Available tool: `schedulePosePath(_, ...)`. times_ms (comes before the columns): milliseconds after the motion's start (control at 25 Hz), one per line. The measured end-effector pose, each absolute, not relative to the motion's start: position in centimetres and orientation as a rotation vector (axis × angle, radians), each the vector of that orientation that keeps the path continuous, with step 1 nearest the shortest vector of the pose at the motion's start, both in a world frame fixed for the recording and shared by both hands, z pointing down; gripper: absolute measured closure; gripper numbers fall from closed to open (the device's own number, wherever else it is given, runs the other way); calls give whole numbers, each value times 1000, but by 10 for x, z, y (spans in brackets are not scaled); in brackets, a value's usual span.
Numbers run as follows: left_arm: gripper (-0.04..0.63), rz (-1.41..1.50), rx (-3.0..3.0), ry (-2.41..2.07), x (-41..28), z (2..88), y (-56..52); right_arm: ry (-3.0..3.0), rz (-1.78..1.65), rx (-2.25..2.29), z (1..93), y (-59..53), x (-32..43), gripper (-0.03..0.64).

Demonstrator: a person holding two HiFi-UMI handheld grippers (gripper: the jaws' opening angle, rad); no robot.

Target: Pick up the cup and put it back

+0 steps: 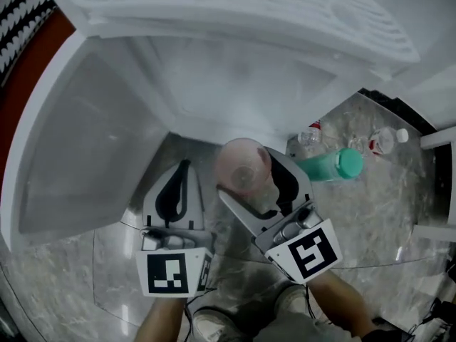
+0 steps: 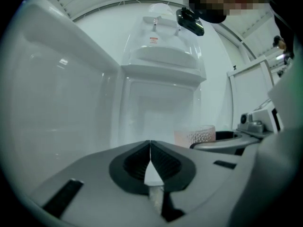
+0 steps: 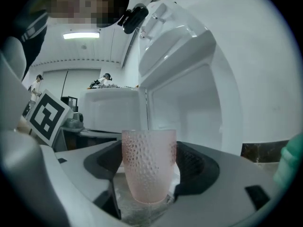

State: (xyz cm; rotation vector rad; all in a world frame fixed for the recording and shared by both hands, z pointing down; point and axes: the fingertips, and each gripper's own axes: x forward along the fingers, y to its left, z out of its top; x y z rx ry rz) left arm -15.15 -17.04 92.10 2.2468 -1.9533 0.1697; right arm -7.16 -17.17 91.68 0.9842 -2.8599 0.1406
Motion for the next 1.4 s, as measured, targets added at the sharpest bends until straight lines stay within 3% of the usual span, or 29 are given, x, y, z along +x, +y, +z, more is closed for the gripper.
schedulePosePath(280, 583, 109, 2226, -1961, -141, 904, -143, -2834, 104, 1120, 914, -184, -60, 258)
schedulePosePath(920, 583, 140, 2165, -2001, -156, 914, -127, -2708, 6, 1199, 965, -315, -118, 258)
schedulePosePath(1400, 583, 158, 2141, -1990, -160, 925, -126, -2640, 32, 1286, 985, -326, -102, 259)
